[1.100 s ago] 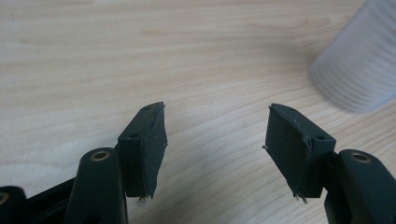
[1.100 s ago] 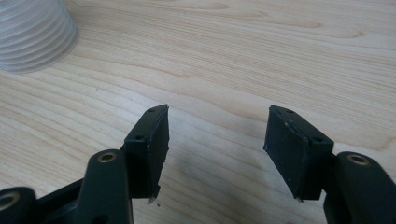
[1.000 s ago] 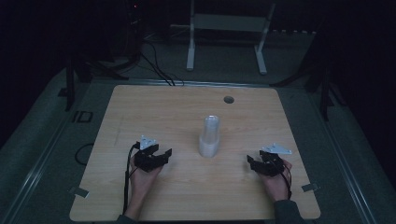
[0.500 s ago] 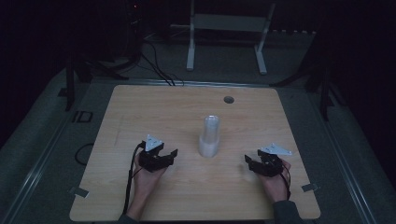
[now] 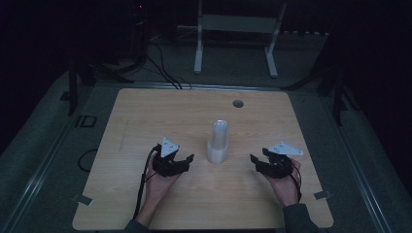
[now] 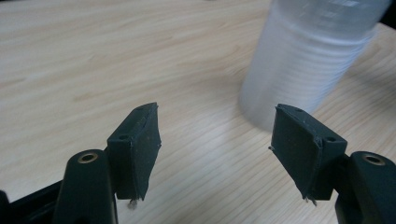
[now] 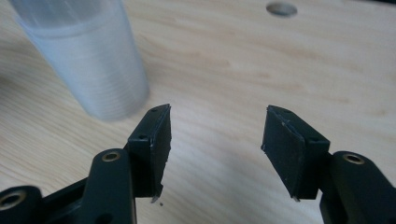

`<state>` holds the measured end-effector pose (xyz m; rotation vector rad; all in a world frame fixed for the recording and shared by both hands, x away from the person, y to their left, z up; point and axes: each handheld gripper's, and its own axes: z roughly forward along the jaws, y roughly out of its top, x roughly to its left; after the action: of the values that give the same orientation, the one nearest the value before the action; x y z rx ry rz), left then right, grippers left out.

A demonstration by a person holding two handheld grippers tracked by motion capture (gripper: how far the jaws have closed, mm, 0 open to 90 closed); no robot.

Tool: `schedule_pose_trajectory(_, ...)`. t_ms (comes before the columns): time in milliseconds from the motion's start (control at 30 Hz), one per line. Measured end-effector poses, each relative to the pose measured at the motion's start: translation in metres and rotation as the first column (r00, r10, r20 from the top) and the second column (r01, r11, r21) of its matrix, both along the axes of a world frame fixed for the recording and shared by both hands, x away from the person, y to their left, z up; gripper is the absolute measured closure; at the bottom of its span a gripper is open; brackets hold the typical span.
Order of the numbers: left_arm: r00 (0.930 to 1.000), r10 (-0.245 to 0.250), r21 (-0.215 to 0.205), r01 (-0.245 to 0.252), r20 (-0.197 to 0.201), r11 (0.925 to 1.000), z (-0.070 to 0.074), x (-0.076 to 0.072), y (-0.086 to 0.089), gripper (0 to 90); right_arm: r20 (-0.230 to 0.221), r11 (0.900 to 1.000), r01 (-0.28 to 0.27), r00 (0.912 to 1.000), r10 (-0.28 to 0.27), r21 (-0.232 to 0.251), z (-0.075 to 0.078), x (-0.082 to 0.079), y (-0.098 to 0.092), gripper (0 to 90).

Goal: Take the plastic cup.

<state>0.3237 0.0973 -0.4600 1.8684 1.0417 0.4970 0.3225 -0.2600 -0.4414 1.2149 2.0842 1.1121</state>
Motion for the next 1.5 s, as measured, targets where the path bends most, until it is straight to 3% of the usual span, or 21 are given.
schedule_pose_trajectory(300, 0.9937, -0.110, -0.025, 0.111, 0.022, 0.9936, 0.002, 0.005, -0.026, 28.8, 0.041, 0.998, -0.061, 0.9973, 0.061, 0.006, 0.020, 0.006, 0.018, 41.5)
schedule_pose_trajectory(500, 0.9889, -0.147, -0.015, 0.148, 0.021, 0.9889, 0.002, 0.012, -0.042, 26.0, 0.057, 0.995, -0.092, 0.9943, 0.090, 0.029, 0.029, 0.008, 0.024, 40.3)
schedule_pose_trajectory(833, 0.9866, -0.163, -0.040, 0.163, 0.011, 0.9858, -0.003, 0.022, -0.054, 23.1, 0.079, 0.990, -0.132, 0.9886, 0.128, 0.041, 0.041, 0.011, 0.037, 38.8)
schedule_pose_trajectory(1233, 0.9845, -0.172, -0.067, 0.174, 0.032, 0.9824, -0.003, 0.025, -0.057, 23.2, 0.123, 0.968, -0.243, 0.9645, 0.234, 0.064, 0.058, 0.015, 0.065, 35.4)
schedule_pose_trajectory(1500, 0.9838, -0.174, -0.069, 0.176, 0.043, 0.9819, -0.004, 0.025, -0.058, 23.2, 0.132, 0.959, -0.276, 0.9551, 0.265, 0.067, 0.062, 0.023, 0.082, 32.3)
